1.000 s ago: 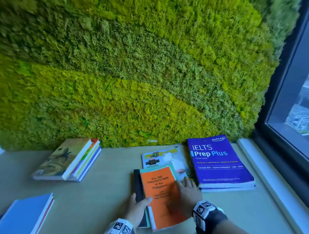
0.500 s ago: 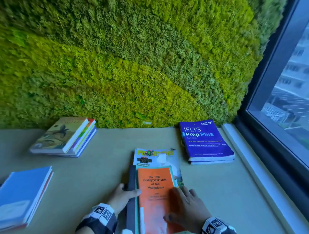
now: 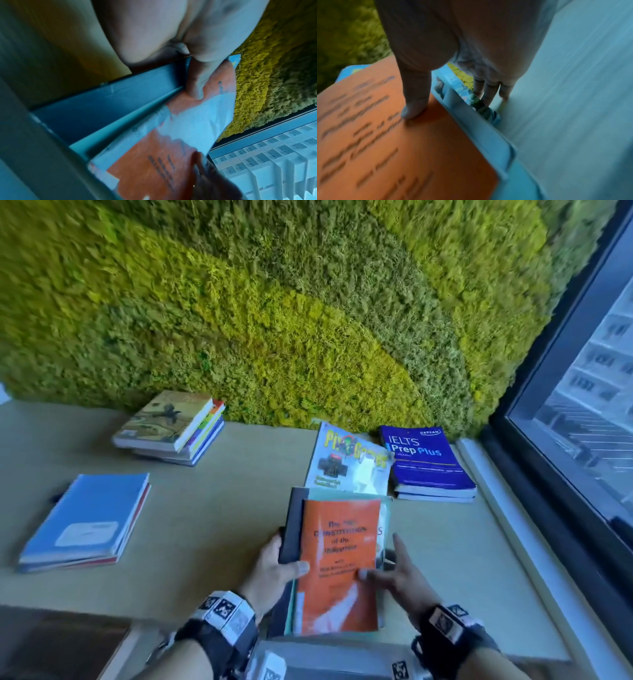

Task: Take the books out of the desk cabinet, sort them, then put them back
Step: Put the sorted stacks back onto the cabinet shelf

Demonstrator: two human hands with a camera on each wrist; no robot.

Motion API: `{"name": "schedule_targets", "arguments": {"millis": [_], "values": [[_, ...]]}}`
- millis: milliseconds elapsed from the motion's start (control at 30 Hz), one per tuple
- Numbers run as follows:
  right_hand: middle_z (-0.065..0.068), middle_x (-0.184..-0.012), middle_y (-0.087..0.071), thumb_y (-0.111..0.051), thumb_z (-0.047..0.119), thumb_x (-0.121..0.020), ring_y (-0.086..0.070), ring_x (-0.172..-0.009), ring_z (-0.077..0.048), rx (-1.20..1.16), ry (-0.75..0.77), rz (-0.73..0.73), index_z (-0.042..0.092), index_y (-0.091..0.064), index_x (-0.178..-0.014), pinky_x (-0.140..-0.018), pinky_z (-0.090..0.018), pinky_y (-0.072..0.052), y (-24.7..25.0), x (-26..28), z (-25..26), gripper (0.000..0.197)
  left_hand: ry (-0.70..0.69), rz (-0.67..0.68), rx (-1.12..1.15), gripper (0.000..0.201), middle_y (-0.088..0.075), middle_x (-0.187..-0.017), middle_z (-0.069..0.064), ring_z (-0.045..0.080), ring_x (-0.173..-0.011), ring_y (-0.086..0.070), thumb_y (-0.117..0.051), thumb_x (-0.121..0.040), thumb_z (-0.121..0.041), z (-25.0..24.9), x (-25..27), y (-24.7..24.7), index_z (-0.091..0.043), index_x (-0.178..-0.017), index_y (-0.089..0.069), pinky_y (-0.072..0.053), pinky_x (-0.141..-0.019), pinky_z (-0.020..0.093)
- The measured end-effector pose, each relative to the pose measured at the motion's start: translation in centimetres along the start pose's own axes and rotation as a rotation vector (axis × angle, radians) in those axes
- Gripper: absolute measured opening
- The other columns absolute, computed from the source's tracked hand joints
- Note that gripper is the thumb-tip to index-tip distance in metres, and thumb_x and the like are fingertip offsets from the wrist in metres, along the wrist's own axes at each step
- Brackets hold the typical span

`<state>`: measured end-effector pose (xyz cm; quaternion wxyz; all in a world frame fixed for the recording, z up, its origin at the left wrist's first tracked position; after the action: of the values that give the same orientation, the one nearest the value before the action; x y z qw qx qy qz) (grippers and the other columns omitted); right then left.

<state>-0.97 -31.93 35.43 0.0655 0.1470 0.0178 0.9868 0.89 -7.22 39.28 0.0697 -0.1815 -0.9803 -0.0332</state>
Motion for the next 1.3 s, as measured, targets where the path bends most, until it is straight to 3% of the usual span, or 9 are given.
{"name": "schedule_targets", "arguments": {"millis": [67, 200, 333, 433, 633, 767, 833, 1100, 1300], "values": [[-0.019, -0.115, -0.072, -0.083, 0.009, -0.067, -0.075, -0.092, -0.022, -0.11, 0.077, 0.061, 0.006, -0.056, -0.126, -0.077, -0.034, -0.06, -0.9, 0.7, 2.0, 0.065, -0.093, -0.027, 0.043, 0.05, -0.077, -0.114, -0.003, 0.022, -0.109, -0.071, -0.073, -0.072, -0.019, -1.9, -0.5, 3.5, -0.021, -0.121, -0.065, -0.055, -0.096, 0.038], [-0.022, -0.115, -0.074, -0.073, 0.002, -0.079, -0.069, -0.099, -0.033, -0.183, 0.227, -0.007, 0.003, -0.06, -0.126, -0.084, -0.043, -0.052, -2.3, 0.8, 4.4, 0.049, -0.202, -0.035, -0.064, 0.045, -0.077, -0.114, 0.0, 0.023, -0.108, -0.071, -0.068, -0.075, -0.01, -1.9, -1.0, 4.6, -0.017, -0.119, -0.067, -0.055, -0.096, 0.035], [-0.001, -0.093, -0.077, -0.059, -0.014, -0.092, -0.068, -0.08, -0.01, -0.13, 0.273, -0.039, 0.001, -0.061, -0.116, -0.068, -0.019, -0.051, -3.6, 1.2, 6.1, 0.029, -0.205, -0.167, -0.076, 0.039, -0.075, -0.11, -0.016, 0.006, -0.104, -0.069, -0.071, -0.082, -0.01, -0.7, -1.5, 6.1, -0.027, -0.116, -0.065, -0.053, -0.09, 0.029], [0.004, -0.092, -0.077, -0.059, -0.015, -0.092, -0.068, -0.079, -0.007, -0.08, 0.294, 0.005, 0.002, -0.061, -0.117, -0.066, -0.014, -0.051, -3.7, 1.2, 5.7, 0.03, -0.199, -0.185, -0.086, 0.034, -0.075, -0.104, -0.005, 0.01, -0.096, -0.07, -0.075, -0.082, -0.015, 0.1, -1.2, 6.0, -0.02, -0.113, -0.062, -0.052, -0.081, 0.026], [0.008, -0.077, -0.07, -0.047, -0.017, -0.083, -0.059, -0.071, -0.009, 0.116, 0.236, -0.021, 0.012, -0.064, -0.095, -0.069, -0.026, -0.047, -3.1, 2.0, 3.3, 0.035, -0.198, -0.178, 0.032, 0.059, -0.069, -0.097, 0.021, 0.047, -0.084, -0.067, -0.084, -0.072, -0.019, 1.4, -1.3, 5.2, -0.012, -0.12, -0.05, -0.058, -0.078, 0.059], [0.004, -0.075, -0.068, -0.056, 0.008, -0.08, -0.064, -0.071, -0.017, 0.237, 0.263, -0.147, 0.015, -0.057, -0.093, -0.072, -0.043, -0.056, -3.2, 0.8, 2.4, 0.014, -0.164, -0.178, 0.05, 0.081, -0.067, -0.119, 0.011, 0.031, -0.105, -0.068, -0.091, -0.067, -0.03, 2.1, -1.5, 5.0, -0.023, -0.134, -0.048, -0.057, -0.09, 0.048], [0.008, -0.083, -0.069, -0.072, 0.009, -0.087, -0.068, -0.078, -0.012, 0.224, 0.255, -0.162, 0.016, -0.053, -0.101, -0.076, -0.033, -0.057, -4.0, 0.4, 2.0, 0.025, -0.122, -0.144, 0.079, 0.088, -0.067, -0.13, 0.006, 0.022, -0.117, -0.066, -0.092, -0.066, -0.035, 2.5, -1.5, 4.9, -0.016, -0.141, -0.049, -0.054, -0.102, 0.046], [0.001, -0.093, -0.074, -0.055, 0.016, -0.079, -0.068, -0.086, -0.025, 0.331, 0.172, -0.236, 0.023, -0.063, -0.104, -0.078, -0.05, -0.057, -3.2, -0.1, 1.3, 0.027, -0.122, -0.154, 0.154, 0.071, -0.072, -0.121, 0.016, 0.025, -0.105, -0.073, -0.084, -0.069, -0.008, 2.7, -1.1, 4.7, 0.002, -0.133, -0.054, -0.058, -0.08, 0.023], [0.007, -0.084, -0.07, -0.064, 0.008, -0.09, -0.066, -0.079, -0.023, 0.448, 0.231, -0.34, 0.02, -0.058, -0.104, -0.064, -0.03, -0.049, -3.8, 0.5, 1.1, 0.02, -0.1, -0.179, 0.148, 0.072, -0.074, -0.116, 0.016, 0.023, -0.1, -0.075, -0.088, -0.068, -0.018, 3.1, -1.1, 4.6, 0.003, -0.129, -0.055, -0.059, -0.076, 0.021]]}}
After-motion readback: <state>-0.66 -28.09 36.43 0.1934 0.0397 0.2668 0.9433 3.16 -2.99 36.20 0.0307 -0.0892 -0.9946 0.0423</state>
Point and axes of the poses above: each hand's wrist, its own x-axis away from the middle knuckle, its own y-axis out of the back of the hand, z = x × y, the point moved 2 cm from there along -x, towards the middle knuckle
